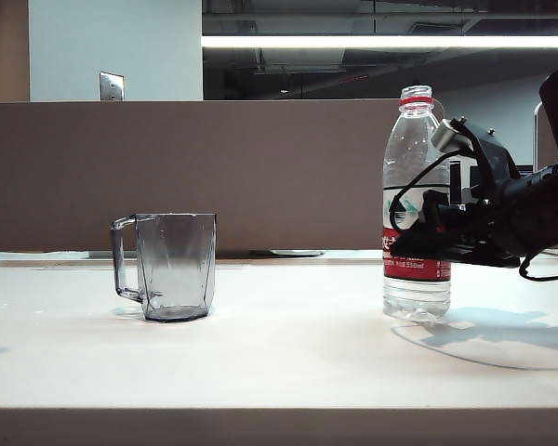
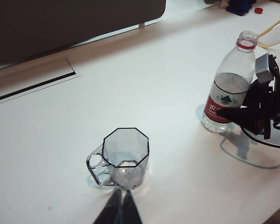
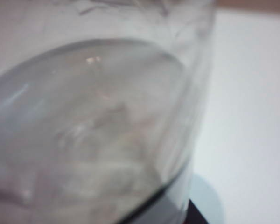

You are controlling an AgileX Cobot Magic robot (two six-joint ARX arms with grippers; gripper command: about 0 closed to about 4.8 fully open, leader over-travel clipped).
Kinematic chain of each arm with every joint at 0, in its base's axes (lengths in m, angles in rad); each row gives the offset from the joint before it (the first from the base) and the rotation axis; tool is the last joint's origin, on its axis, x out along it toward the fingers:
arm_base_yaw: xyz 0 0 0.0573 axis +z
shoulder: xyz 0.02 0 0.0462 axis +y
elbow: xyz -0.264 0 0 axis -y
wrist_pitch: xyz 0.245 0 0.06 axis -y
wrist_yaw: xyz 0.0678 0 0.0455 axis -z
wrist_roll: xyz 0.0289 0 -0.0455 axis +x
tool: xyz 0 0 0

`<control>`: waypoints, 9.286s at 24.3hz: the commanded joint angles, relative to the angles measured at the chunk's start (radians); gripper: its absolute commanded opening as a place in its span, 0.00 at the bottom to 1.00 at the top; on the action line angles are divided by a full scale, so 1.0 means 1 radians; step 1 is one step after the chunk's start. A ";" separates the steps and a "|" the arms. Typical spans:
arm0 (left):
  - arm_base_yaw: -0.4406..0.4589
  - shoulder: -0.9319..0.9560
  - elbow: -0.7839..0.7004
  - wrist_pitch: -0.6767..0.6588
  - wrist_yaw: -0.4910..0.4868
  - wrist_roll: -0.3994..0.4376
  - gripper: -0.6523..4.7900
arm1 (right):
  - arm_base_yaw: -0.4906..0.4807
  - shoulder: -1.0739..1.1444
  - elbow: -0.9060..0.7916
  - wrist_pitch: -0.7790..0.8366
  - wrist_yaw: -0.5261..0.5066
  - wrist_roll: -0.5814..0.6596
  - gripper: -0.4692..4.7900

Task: Pick up the mineral water bottle on the table and pour water into the mug until it's half full.

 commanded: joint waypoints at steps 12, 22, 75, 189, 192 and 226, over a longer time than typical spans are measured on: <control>0.000 -0.001 0.005 0.013 -0.048 -0.004 0.11 | 0.001 -0.020 0.006 0.074 0.001 0.106 0.61; 0.000 0.000 0.009 0.059 -0.133 -0.006 0.11 | 0.001 -0.224 0.039 -0.145 0.099 0.105 0.62; -0.003 -0.058 0.010 -0.064 -0.125 -0.002 0.11 | 0.467 -0.108 0.743 -1.346 0.897 -0.652 0.62; -0.073 -0.122 0.010 -0.153 -0.099 -0.001 0.11 | 0.513 -0.019 0.755 -1.130 1.209 -1.030 0.62; -0.073 -0.122 0.010 -0.153 -0.099 -0.001 0.11 | 0.513 -0.019 0.755 -1.130 1.177 -0.953 0.62; -0.073 -0.122 0.010 -0.255 -0.110 0.005 0.11 | 0.346 -0.145 0.507 -0.686 0.646 0.151 0.50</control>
